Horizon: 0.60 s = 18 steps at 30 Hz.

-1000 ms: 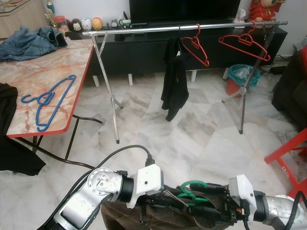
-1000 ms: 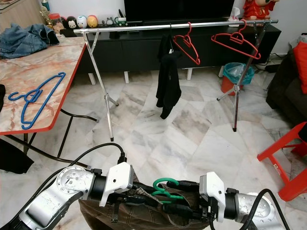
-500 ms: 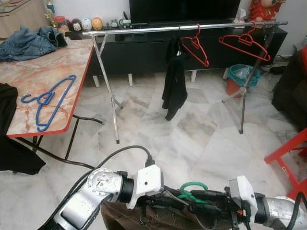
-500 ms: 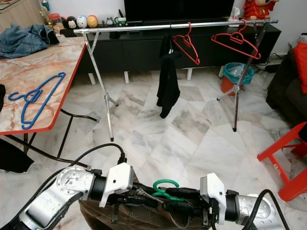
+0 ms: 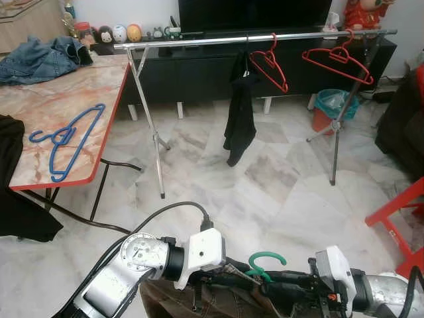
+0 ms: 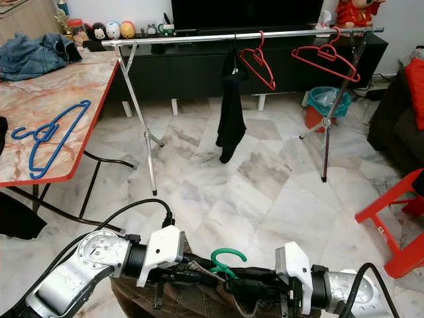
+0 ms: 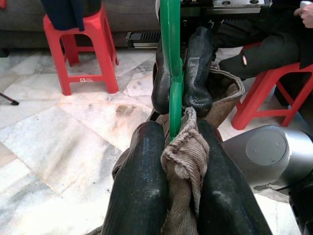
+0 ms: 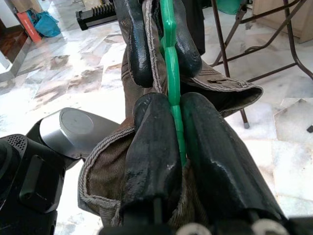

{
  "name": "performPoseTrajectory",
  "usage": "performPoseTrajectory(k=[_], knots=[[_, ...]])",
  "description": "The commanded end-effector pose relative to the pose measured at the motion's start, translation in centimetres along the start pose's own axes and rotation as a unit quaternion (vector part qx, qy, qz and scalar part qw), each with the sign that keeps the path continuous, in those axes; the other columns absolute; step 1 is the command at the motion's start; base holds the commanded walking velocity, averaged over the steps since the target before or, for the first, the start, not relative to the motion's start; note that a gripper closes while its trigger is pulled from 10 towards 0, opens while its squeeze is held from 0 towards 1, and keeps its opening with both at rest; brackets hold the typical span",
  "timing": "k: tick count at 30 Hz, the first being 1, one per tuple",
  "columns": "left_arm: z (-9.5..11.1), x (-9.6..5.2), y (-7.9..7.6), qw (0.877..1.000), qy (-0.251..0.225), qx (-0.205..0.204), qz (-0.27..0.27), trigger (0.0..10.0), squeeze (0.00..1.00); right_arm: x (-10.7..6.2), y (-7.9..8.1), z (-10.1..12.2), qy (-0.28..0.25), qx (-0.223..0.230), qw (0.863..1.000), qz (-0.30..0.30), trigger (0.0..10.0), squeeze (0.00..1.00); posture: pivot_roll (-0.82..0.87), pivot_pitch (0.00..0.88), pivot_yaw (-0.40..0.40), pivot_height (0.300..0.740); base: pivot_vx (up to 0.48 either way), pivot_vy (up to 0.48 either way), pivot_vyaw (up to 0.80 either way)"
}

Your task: Hang hanger

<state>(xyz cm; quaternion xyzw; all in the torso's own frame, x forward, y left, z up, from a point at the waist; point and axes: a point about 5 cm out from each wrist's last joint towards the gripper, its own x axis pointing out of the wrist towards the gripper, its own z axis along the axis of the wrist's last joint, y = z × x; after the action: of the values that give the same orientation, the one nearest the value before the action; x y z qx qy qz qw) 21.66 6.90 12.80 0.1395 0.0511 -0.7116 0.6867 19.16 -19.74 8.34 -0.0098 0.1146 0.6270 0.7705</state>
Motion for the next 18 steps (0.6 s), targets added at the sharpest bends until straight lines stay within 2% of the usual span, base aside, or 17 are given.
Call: performPoseTrajectory(k=[1, 8, 9, 10, 11, 12, 13, 14, 15, 16, 18], knots=[[1.57, 0.0, 0.25, 0.999, -0.021, 0.032, 0.008, 10.0, 0.0, 0.22, 0.11, -0.11, 0.006, 0.0, 1.0, -0.001, 0.0, 0.0, 0.0, 0.039, 0.015, 0.74, 0.0, 0.0, 0.0], [1.24, -0.58, 0.77, 0.999, -0.013, 0.03, 0.025, 10.0, 0.0, 0.25, 0.04, -0.08, 0.006, -0.002, 1.0, -0.002, 0.0, 0.0, 0.0, 0.036, 0.016, 0.74, 0.0, 0.0, 0.0], [1.25, -0.73, 0.89, 0.999, -0.013, 0.031, 0.032, 9.5, 0.0, 0.24, 0.01, -0.13, 0.006, -0.002, 1.0, -0.004, 0.0, 0.0, 0.0, 0.035, 0.017, 0.74, 0.0, 0.0, 0.0], [1.27, -0.8, 0.96, 0.999, -0.015, 0.03, 0.035, 3.5, 0.0, 0.24, 0.0, -0.18, 0.006, -0.002, 1.0, -0.005, 0.0, 0.0, 0.0, 0.035, 0.017, 0.74, 0.0, 0.0, 0.0], [1.27, -0.8, 0.96, 0.999, -0.015, 0.03, 0.035, 3.5, 0.0, 0.24, 0.0, -0.18, 0.006, -0.002, 1.0, -0.005, 0.0, 0.0, 0.0, 0.035, 0.017, 0.74, 0.0, 0.0, 0.0], [1.31, -0.83, 0.97, 0.999, -0.016, 0.028, 0.035, 0.0, 0.0, 0.28, 0.0, -0.25, 0.007, -0.002, 1.0, -0.005, 0.0, 0.0, 0.0, 0.031, 0.019, 0.74, 0.0, 0.0, 0.0], [1.36, -0.84, 0.98, 0.999, -0.017, 0.028, 0.035, 0.0, 0.0, 0.32, -0.01, -0.29, 0.007, -0.002, 1.0, -0.006, 0.0, 0.0, 0.0, 0.031, 0.019, 0.74, 0.0, 0.0, 0.0], [1.4, -0.85, 0.99, 0.999, -0.018, 0.03, 0.036, 0.7, 0.0, 0.38, -0.01, -0.31, 0.007, -0.003, 1.0, -0.006, 0.0, 0.0, 0.01, 0.028, 0.02, 0.74, 0.0, 0.0, 0.0], [1.41, -0.84, 1.0, 0.999, -0.018, 0.03, 0.036, 0.7, 0.0, 0.4, -0.02, -0.3, 0.007, -0.003, 1.0, -0.006, 0.0, 0.0, 0.01, 0.028, 0.02, 0.74, 0.0, 0.0, 0.0], [1.38, -0.85, 1.01, 0.999, -0.017, 0.03, 0.036, 10.0, 0.0, 0.41, 0.0, -0.32, 0.007, -0.004, 1.0, -0.006, 0.0, 0.0, 0.0, 0.025, 0.02, 0.74, 0.0, 0.0, 0.0], [1.35, -0.86, 1.03, 0.999, -0.016, 0.03, 0.036, 10.0, 0.0, 0.41, 0.0, -0.31, 0.007, -0.004, 1.0, -0.007, 0.0, 0.0, 0.0, 0.023, 0.021, 0.74, 0.0, 0.0, 0.0]])
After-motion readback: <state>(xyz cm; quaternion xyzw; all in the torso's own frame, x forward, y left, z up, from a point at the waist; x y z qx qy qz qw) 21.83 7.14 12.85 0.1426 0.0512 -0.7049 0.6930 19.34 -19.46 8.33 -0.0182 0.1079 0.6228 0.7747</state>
